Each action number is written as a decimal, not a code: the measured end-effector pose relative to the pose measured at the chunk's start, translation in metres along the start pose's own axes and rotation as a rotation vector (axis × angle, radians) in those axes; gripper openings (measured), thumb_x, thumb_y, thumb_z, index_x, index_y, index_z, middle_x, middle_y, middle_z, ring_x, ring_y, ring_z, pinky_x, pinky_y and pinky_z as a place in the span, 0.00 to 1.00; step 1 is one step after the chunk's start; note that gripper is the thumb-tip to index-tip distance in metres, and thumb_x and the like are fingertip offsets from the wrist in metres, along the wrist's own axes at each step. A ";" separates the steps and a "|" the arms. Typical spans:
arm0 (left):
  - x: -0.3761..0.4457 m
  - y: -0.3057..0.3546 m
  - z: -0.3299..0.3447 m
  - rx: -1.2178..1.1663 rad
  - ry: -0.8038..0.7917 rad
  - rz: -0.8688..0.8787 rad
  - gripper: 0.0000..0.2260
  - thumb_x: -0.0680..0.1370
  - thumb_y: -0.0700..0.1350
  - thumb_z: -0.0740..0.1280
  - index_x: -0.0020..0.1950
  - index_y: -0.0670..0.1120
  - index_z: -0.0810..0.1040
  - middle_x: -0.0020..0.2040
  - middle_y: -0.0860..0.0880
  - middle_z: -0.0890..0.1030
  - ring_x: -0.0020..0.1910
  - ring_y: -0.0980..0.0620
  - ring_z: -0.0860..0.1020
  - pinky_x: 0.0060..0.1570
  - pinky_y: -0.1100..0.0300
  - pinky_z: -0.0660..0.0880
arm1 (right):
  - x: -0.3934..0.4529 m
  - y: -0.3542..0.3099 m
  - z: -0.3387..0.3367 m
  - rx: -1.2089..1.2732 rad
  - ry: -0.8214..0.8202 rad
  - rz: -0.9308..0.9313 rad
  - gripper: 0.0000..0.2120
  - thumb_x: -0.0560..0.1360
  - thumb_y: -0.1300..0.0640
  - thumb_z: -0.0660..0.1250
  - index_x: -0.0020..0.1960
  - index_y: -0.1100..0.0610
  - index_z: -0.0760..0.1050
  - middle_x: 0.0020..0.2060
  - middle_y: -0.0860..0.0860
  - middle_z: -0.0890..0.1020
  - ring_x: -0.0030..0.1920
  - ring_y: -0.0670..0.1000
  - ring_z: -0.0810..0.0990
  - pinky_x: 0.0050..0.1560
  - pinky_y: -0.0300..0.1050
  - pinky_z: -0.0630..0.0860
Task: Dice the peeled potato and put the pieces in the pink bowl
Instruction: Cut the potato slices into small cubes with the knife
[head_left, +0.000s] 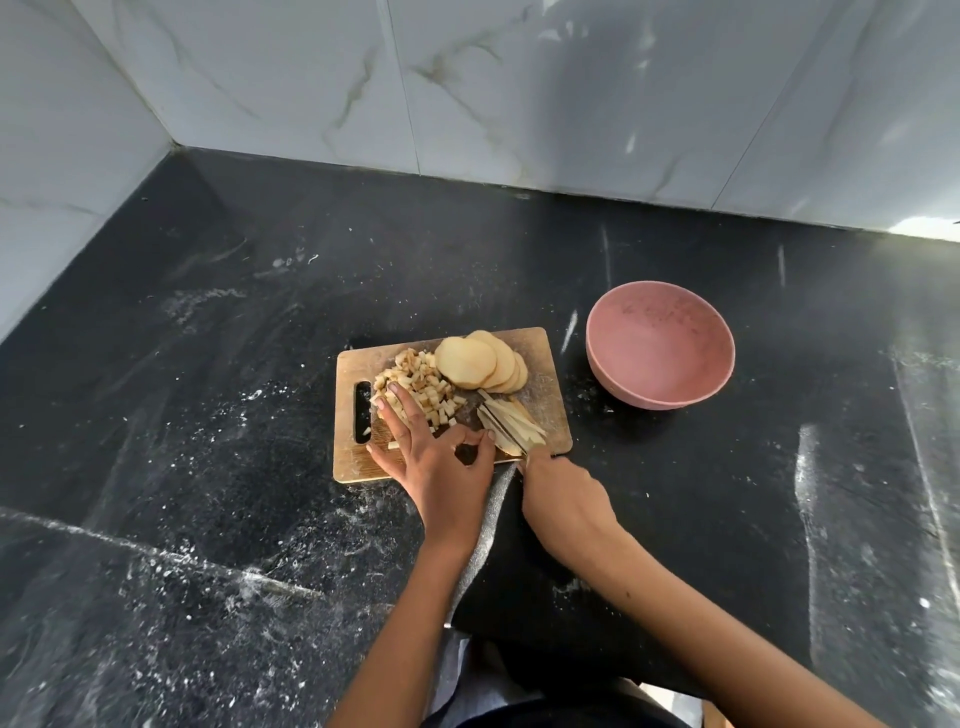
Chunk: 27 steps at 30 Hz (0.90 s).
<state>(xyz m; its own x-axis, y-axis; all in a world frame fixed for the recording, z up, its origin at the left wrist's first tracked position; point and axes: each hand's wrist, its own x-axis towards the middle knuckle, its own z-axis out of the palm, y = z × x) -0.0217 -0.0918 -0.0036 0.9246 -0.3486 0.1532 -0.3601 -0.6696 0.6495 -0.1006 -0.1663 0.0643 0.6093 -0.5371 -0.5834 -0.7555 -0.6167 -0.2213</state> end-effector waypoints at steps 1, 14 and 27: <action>0.000 0.000 0.000 -0.001 -0.001 0.001 0.07 0.71 0.48 0.75 0.36 0.47 0.82 0.78 0.44 0.49 0.77 0.44 0.39 0.69 0.41 0.32 | 0.003 -0.003 -0.002 0.008 0.006 -0.007 0.14 0.80 0.63 0.53 0.66 0.60 0.63 0.57 0.59 0.78 0.56 0.60 0.78 0.48 0.50 0.72; -0.002 0.000 0.000 0.022 -0.026 -0.009 0.08 0.73 0.49 0.73 0.36 0.50 0.79 0.79 0.47 0.47 0.77 0.45 0.37 0.69 0.43 0.30 | -0.040 0.032 0.016 0.069 -0.025 -0.005 0.08 0.84 0.53 0.47 0.51 0.56 0.60 0.49 0.56 0.79 0.50 0.59 0.80 0.40 0.49 0.68; 0.001 -0.001 -0.004 0.057 -0.034 0.092 0.09 0.74 0.49 0.72 0.35 0.50 0.79 0.79 0.43 0.50 0.78 0.46 0.40 0.71 0.51 0.29 | -0.047 0.045 0.013 0.005 -0.030 -0.032 0.11 0.84 0.50 0.46 0.49 0.56 0.59 0.49 0.58 0.79 0.50 0.61 0.79 0.40 0.48 0.67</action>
<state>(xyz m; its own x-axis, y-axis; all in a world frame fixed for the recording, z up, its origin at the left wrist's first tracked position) -0.0200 -0.0892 -0.0013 0.8829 -0.4319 0.1845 -0.4509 -0.6695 0.5903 -0.1659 -0.1616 0.0719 0.6254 -0.4998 -0.5993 -0.7372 -0.6301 -0.2439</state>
